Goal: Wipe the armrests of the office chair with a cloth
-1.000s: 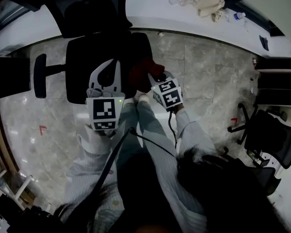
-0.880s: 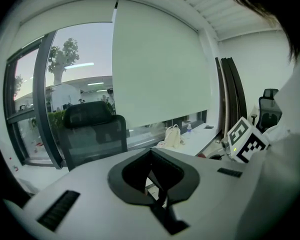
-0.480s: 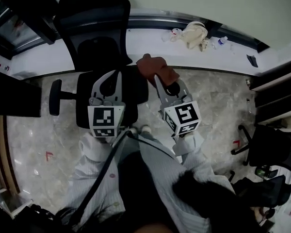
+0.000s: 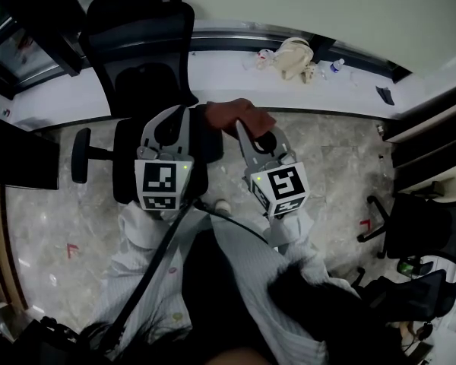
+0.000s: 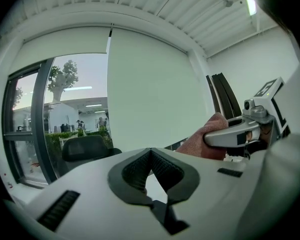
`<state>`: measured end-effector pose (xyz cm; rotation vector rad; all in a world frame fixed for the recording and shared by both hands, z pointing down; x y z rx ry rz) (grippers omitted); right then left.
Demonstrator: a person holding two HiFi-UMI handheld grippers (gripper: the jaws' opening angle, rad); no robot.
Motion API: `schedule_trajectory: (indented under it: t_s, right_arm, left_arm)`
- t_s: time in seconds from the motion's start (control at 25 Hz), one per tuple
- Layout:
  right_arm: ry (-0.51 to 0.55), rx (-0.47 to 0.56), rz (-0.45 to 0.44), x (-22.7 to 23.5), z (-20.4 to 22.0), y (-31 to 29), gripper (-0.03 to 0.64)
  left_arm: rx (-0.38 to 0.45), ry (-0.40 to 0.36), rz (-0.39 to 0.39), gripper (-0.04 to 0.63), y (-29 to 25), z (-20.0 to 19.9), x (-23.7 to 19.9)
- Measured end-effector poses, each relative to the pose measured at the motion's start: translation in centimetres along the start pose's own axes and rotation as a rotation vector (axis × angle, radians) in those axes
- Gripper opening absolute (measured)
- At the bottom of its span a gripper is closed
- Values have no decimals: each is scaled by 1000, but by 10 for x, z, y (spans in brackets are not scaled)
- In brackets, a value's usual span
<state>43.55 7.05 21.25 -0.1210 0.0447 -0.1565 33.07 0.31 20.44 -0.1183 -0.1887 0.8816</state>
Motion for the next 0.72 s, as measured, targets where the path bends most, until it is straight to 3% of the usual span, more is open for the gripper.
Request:
schedule_trajectory:
  t_s: [0.72]
  right_arm:
    - [-25, -13, -11, -2, 7, -7, 23]
  left_arm:
    - [-15, -9, 7, 3, -3, 6, -1]
Point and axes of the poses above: the fingertips, and each gripper's own axes: y backward along the fingers, x to its right, z out of its underside, the point moved 1 cm from there along y, backward along the fingers, and after that the axes turned 6 degrees about z, right-handed, at the moved point
